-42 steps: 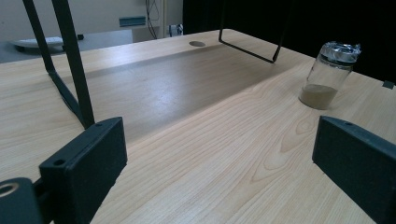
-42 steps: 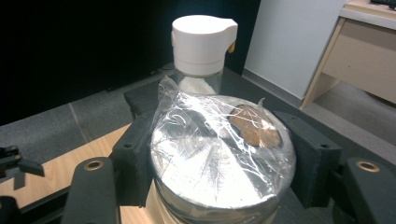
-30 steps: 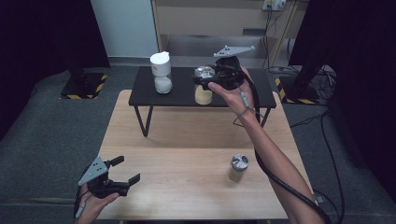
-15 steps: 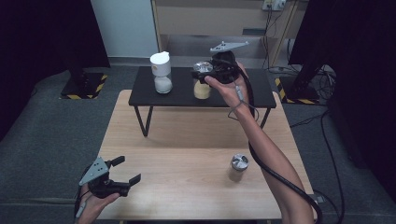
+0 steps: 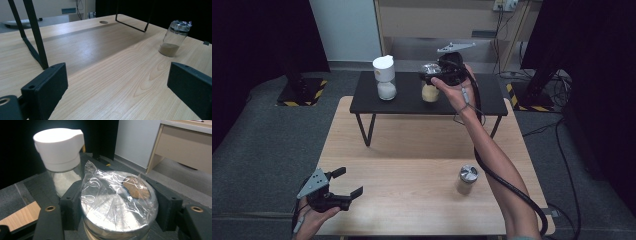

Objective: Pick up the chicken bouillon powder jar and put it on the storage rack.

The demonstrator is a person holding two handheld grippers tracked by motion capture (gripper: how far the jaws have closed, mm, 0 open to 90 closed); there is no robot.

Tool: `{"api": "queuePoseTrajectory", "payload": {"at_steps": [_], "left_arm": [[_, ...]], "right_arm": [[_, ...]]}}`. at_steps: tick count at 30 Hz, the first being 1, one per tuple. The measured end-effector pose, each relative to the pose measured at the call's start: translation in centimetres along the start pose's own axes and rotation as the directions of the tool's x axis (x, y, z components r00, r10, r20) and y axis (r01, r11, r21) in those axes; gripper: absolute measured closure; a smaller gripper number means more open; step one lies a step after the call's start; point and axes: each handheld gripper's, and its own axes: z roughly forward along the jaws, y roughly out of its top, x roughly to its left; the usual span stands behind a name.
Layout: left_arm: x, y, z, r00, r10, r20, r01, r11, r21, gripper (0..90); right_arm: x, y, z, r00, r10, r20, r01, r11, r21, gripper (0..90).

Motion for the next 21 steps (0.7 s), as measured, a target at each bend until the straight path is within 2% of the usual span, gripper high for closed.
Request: {"api": "queuePoseTrajectory", "payload": {"at_steps": [21], "left_arm": [[0.0, 0.0, 0.0, 1.0000, 0.001, 0.001, -0.001, 1.0000, 0.001, 2.1]], "right_arm": [[-0.7, -0.7, 1.3, 0.9997, 0.021, 0.014, -0.021, 1.000, 0.017, 35.1]]}}
